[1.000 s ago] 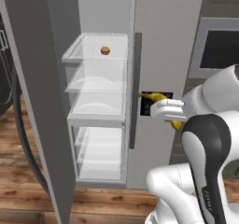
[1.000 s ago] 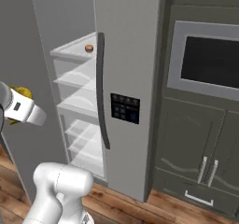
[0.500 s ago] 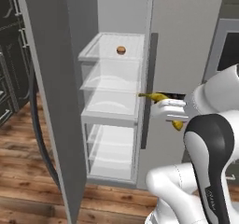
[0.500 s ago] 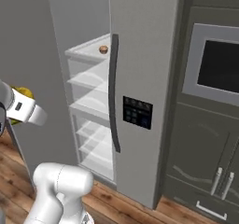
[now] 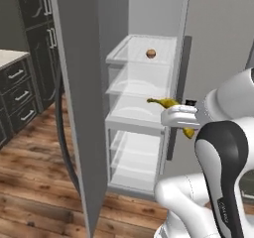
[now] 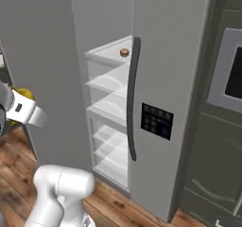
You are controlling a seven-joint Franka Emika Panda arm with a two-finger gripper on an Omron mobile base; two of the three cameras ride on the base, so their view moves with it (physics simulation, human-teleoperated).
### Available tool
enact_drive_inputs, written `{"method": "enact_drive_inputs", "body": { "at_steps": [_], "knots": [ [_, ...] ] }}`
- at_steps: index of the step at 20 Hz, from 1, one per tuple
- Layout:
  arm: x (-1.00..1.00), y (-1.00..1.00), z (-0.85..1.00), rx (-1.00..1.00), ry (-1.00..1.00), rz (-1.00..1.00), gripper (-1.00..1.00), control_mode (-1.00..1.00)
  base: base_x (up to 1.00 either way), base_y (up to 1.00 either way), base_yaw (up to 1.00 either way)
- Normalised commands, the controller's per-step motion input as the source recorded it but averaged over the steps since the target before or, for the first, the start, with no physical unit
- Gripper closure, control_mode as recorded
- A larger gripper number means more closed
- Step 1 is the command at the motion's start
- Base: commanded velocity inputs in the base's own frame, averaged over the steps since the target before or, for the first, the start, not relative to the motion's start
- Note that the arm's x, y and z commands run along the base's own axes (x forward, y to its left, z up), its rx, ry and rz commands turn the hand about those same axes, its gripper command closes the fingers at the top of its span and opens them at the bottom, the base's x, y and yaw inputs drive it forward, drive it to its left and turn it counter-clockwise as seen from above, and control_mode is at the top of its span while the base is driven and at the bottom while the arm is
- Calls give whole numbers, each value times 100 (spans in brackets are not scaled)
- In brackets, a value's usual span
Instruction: Pick the tangerine and banana from the fridge and place them inside the tupperware on the counter.
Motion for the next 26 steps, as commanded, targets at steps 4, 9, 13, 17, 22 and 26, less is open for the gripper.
{"method": "enact_drive_inputs", "body": {
  "at_steps": [4,9,13,17,22,26],
  "knots": [
    [0,0,0,0,0,0,100,100,-66,24,100],
    [0,0,0,0,0,0,100,100,-52,27,100],
    [0,0,0,0,0,0,100,100,-52,26,100],
    [0,0,0,0,0,0,100,100,-40,24,100],
    [0,0,0,0,0,0,100,100,19,6,90],
    [0,0,0,0,0,0,100,100,70,-32,32]
  ]
}}
